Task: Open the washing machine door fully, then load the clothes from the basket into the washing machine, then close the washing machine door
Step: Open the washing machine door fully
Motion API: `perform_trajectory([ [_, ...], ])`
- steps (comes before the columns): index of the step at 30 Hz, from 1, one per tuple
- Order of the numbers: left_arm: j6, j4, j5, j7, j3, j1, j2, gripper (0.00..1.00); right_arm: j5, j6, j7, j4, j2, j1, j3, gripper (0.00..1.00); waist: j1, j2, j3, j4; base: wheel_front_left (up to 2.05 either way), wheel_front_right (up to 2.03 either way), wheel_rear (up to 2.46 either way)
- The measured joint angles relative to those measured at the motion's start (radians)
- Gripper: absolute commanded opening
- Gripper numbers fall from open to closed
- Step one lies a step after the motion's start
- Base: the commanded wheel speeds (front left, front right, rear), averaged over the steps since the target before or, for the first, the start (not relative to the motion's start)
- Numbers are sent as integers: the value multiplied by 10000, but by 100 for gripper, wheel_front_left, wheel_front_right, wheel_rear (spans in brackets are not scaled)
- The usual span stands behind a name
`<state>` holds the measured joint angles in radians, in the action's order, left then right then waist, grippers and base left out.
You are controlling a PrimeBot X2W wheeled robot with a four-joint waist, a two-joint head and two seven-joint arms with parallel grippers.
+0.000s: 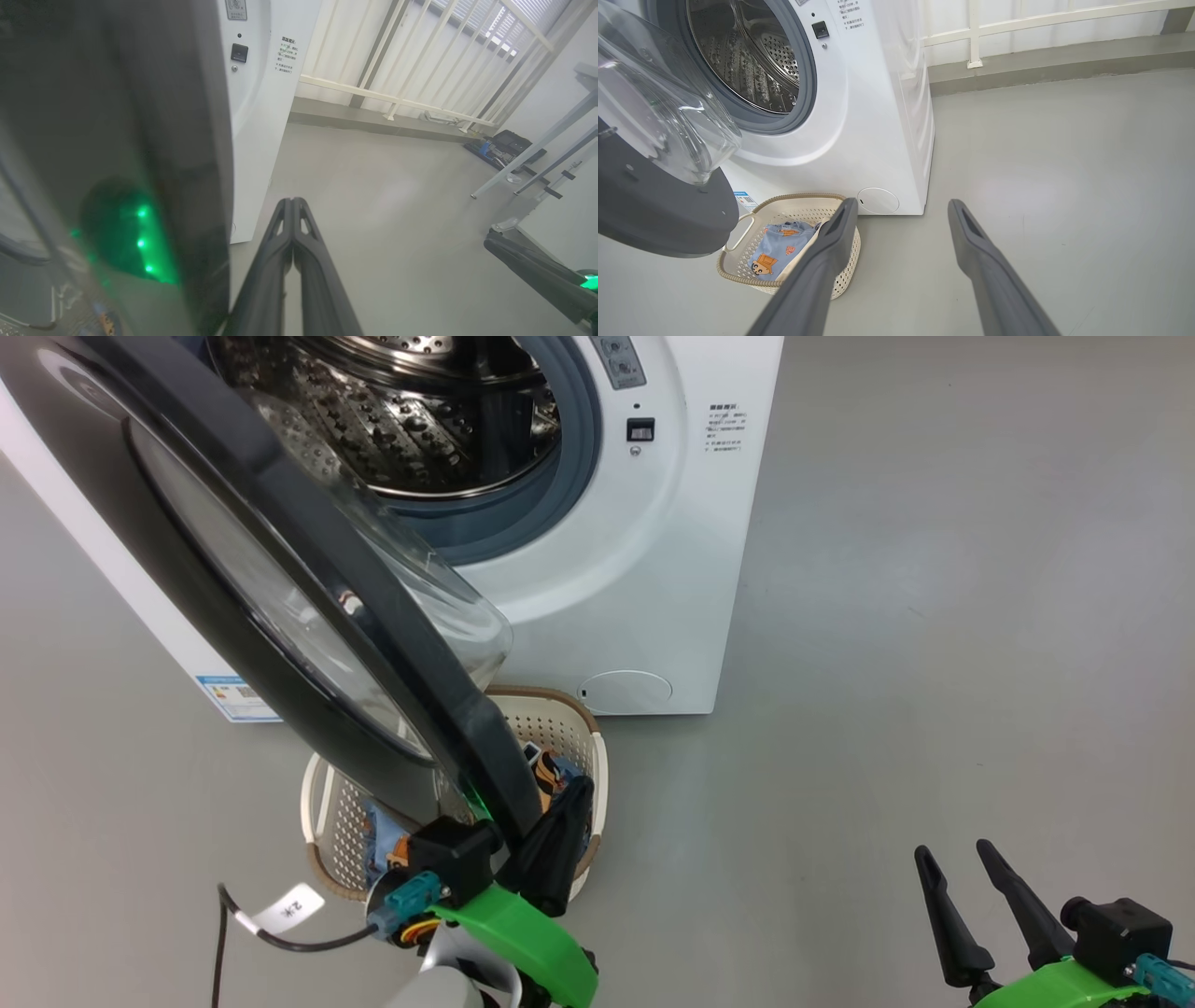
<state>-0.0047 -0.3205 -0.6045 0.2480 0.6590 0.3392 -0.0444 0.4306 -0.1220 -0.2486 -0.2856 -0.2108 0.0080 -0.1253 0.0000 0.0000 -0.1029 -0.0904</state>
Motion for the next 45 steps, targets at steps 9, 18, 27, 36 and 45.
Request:
perform_trajectory([
  [9, -13, -73, 0, 0, -270, 0, 38, 0, -2, 0, 0, 35, 17, -12, 8, 100, 0, 0, -15, -29, 0, 0, 0],
  [18, -105, -121, 0, 0, -433, -9, 136, 0, -2, 0, 0, 79, 17, -24, 6, 100, 0, 0, -20, -58, 0, 0, 0],
  [27, -190, -201, 10, -2, -610, -98, 259, 0, -71, 0, 0, 92, 17, -24, 10, 100, 0, 0, 53, -154, 0, 0, 0],
  [36, -278, -153, 176, -2, -817, -375, 320, 0, -73, 0, 0, 123, 15, -22, -2, 100, 0, 0, 166, -355, 0, 0, 0],
  [45, -280, -17, 378, 0, -980, -811, 316, 0, -73, 0, 0, 182, -8, -17, -15, 100, 0, 0, 225, -590, 0, 0, 0],
])
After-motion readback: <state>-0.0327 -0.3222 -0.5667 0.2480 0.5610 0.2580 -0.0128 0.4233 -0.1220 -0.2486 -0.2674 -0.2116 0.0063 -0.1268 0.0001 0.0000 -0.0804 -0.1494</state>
